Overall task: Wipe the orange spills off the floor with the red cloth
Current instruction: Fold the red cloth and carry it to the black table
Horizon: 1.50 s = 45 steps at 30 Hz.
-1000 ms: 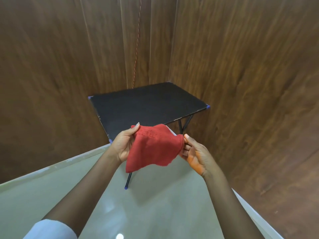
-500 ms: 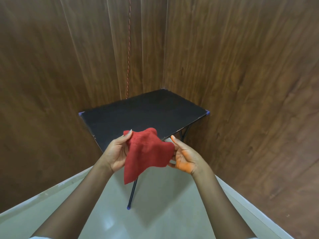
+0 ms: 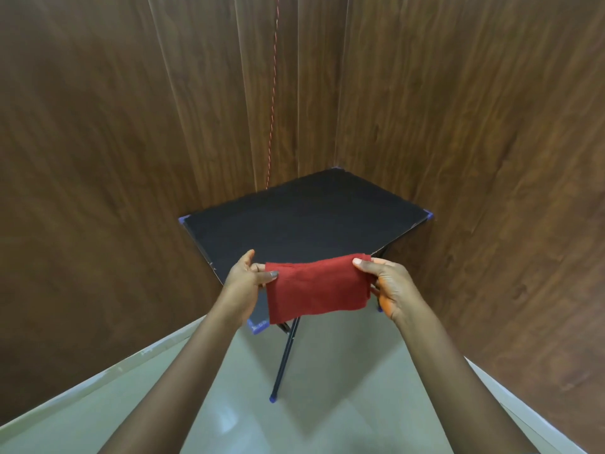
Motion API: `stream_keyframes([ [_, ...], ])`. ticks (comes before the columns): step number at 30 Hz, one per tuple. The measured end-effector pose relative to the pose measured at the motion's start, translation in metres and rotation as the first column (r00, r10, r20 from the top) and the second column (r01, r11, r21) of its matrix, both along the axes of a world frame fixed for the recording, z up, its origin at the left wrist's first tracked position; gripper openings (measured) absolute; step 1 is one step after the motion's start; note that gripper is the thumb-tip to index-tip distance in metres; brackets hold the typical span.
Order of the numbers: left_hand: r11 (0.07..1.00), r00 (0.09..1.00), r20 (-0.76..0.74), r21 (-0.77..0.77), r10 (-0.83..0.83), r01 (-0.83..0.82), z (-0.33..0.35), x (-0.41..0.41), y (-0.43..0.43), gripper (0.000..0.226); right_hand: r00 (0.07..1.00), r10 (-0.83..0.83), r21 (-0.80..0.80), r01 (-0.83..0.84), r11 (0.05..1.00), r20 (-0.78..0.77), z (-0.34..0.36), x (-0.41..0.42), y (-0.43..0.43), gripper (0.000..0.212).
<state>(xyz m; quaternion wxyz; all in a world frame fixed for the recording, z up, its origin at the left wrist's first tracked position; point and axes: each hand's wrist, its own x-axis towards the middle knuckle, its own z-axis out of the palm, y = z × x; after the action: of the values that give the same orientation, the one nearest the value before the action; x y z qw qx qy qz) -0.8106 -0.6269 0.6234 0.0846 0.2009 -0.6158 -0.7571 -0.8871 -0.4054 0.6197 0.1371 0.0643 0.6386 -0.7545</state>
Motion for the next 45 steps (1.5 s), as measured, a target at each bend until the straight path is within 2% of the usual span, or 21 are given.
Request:
stream_keyframes([
  [1,0.994,0.999,-0.027,-0.102,0.022,-0.025,-0.001,-0.003,0.000,0.076,1.000,-0.009,-0.003,0.009,1.000,-0.023,0.001,-0.001,-0.001,0.011],
  [3,0.974,0.995,-0.081,-0.218,0.052,-0.069,0.000,-0.008,-0.003,0.063,0.996,-0.024,0.014,0.026,1.000,-0.088,0.001,-0.003,-0.003,0.010],
  [7,0.985,0.985,-0.174,-0.170,0.009,-0.039,0.008,-0.017,-0.007,0.024,0.956,-0.045,0.100,0.077,0.992,-0.289,0.001,-0.015,-0.006,0.008],
  [10,0.967,0.971,-0.216,-0.209,0.099,-0.145,0.011,-0.027,-0.007,0.016,0.918,0.053,0.090,-0.019,0.996,-0.393,0.007,-0.029,-0.006,0.006],
  [12,0.921,0.950,-0.274,-0.310,0.150,-0.235,0.015,-0.038,-0.009,0.016,0.906,0.076,0.058,-0.057,0.997,-0.415,0.010,-0.041,-0.009,0.011],
  [13,0.865,0.941,-0.302,-0.419,0.154,-0.276,0.017,-0.042,-0.010,0.017,0.904,0.063,0.036,-0.053,0.998,-0.423,0.011,-0.047,-0.010,0.012],
  [15,0.650,0.925,-0.356,-0.672,0.134,-0.353,0.019,-0.054,-0.011,0.014,0.894,0.060,0.002,-0.066,0.998,-0.445,0.016,-0.063,-0.012,0.008],
  [17,0.447,0.899,-0.429,-0.790,0.087,-0.420,0.021,-0.064,-0.011,0.007,0.875,0.096,-0.005,-0.112,0.994,-0.474,0.023,-0.076,-0.011,0.008],
  [18,0.409,0.887,-0.454,-0.797,0.083,-0.445,0.022,-0.071,-0.010,0.006,0.860,0.136,0.007,-0.152,0.988,-0.491,0.027,-0.084,-0.008,0.011],
  [19,0.410,0.876,-0.474,-0.784,0.092,-0.467,0.023,-0.079,-0.009,0.007,0.841,0.187,0.029,-0.200,0.979,-0.508,0.031,-0.093,-0.005,0.013],
  [20,0.457,0.865,-0.491,-0.749,0.106,-0.480,0.025,-0.086,-0.008,0.009,0.821,0.232,0.047,-0.244,0.969,-0.521,0.035,-0.100,-0.003,0.016],
  [22,0.666,0.866,-0.481,-0.602,0.138,-0.440,0.029,-0.100,-0.006,0.012,0.796,0.304,0.059,-0.323,0.945,-0.523,0.044,-0.116,0.001,0.023],
  [24,0.870,0.897,-0.403,-0.358,0.183,-0.338,0.033,-0.111,-0.001,0.017,0.790,0.358,0.054,-0.384,0.922,-0.498,0.052,-0.130,0.002,0.028],
  [26,0.942,0.919,-0.304,-0.141,0.251,-0.303,0.036,-0.122,0.003,0.021,0.793,0.403,0.045,-0.432,0.901,-0.456,0.058,-0.143,0.001,0.034],
  [29,0.962,0.954,-0.174,0.170,0.244,-0.215,0.038,-0.130,0.000,0.021,0.821,0.449,0.014,-0.476,0.880,-0.353,0.064,-0.162,-0.003,0.042],
  [31,0.946,0.991,-0.085,0.318,0.100,-0.068,0.037,-0.126,-0.003,0.018,0.827,0.479,0.031,-0.493,0.869,-0.295,0.064,-0.170,-0.007,0.040],
  [33,0.938,1.000,0.002,0.347,-0.008,0.007,0.033,-0.123,0.000,0.013,0.836,0.490,0.048,-0.495,0.868,-0.247,0.059,-0.177,-0.013,0.031],
  [34,0.932,0.999,0.040,0.361,-0.004,-0.011,0.029,-0.125,0.002,0.016,0.843,0.491,0.054,-0.492,0.869,-0.221,0.056,-0.180,-0.016,0.027],
  [37,0.879,0.983,0.109,0.440,0.149,-0.182,0.021,-0.133,-0.002,0.030,0.853,0.509,0.050,-0.506,0.861,-0.113,0.049,-0.187,-0.029,0.022],
  [41,0.831,0.975,0.098,0.511,0.200,-0.222,0.012,-0.134,-0.016,0.017,0.853,0.522,0.015,-0.522,0.853,0.009,0.040,-0.193,-0.049,0.021],
  [45,0.867,0.966,0.077,0.426,0.248,-0.257,0.004,-0.134,-0.027,0.005,0.878,0.477,0.109,-0.478,0.872,0.033,0.029,-0.191,-0.069,0.026],
])
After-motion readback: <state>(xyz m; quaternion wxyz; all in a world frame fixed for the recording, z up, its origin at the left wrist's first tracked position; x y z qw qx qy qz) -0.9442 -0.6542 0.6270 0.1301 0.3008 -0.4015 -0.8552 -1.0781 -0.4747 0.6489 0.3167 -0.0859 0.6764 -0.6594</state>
